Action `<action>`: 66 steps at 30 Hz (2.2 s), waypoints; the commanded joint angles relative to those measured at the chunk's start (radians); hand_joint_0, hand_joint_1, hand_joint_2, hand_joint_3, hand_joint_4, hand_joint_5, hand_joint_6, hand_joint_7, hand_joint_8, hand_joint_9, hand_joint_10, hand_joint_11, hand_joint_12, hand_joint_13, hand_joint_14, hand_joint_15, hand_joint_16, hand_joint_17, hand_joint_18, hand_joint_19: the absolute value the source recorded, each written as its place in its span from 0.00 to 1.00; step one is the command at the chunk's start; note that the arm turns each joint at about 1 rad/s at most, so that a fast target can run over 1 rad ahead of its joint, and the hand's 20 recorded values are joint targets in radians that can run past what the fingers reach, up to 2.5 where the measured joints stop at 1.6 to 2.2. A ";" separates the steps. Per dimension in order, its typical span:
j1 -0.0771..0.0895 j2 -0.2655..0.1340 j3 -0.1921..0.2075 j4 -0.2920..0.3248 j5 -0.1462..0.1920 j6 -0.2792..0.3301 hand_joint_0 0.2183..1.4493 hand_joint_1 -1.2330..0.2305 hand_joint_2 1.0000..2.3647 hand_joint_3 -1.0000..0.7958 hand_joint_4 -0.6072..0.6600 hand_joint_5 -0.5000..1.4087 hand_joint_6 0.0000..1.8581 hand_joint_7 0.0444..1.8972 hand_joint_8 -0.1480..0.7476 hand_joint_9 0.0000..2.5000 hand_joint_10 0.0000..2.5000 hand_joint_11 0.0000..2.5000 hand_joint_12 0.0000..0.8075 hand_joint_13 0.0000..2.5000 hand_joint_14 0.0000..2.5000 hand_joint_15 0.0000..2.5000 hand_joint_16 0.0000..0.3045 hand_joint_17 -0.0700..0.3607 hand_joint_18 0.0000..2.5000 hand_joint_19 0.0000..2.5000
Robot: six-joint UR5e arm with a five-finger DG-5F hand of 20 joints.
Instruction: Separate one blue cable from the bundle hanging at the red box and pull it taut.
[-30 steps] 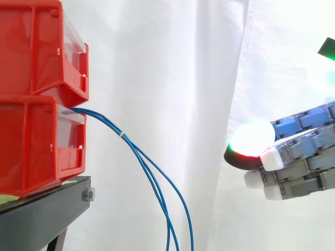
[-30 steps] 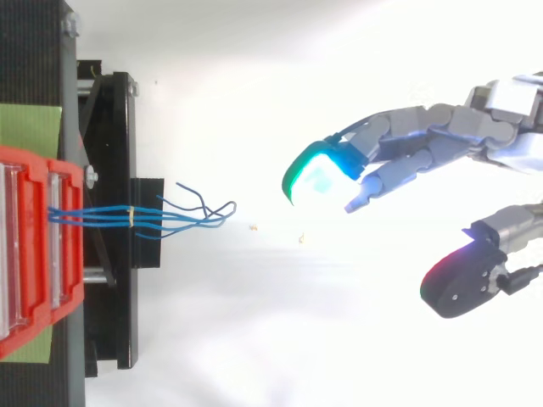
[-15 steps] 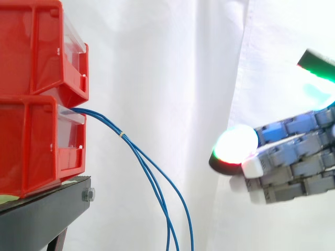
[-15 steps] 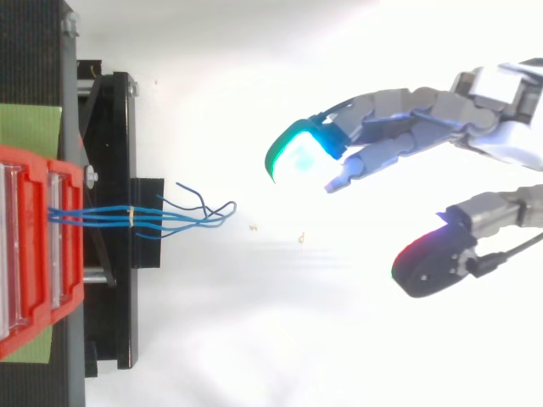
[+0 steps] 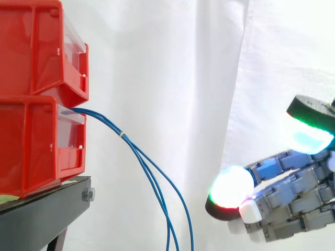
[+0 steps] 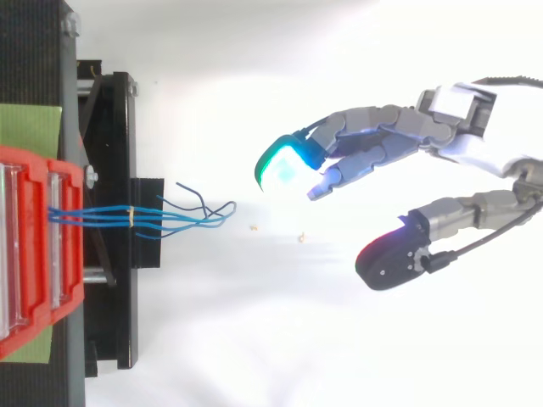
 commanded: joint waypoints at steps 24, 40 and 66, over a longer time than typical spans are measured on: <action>-0.061 -0.160 0.206 0.008 -0.049 -0.005 0.25 0.32 0.00 0.28 0.62 0.12 0.27 0.34 0.39 0.00 0.00 0.00 0.41 0.03 0.00 0.01 0.15 0.41 0.00 0.03; -0.036 -0.200 0.235 0.039 -0.058 -0.019 0.26 0.31 0.00 0.28 0.73 0.15 0.27 0.37 0.47 0.07 0.00 0.00 0.44 0.12 0.00 0.02 0.15 0.40 0.09 0.04; -0.047 -0.285 0.306 0.094 -0.095 -0.004 0.28 0.35 0.00 0.29 0.77 0.18 0.27 0.43 0.52 0.14 0.00 0.00 0.46 0.18 0.00 0.07 0.15 0.40 0.14 0.09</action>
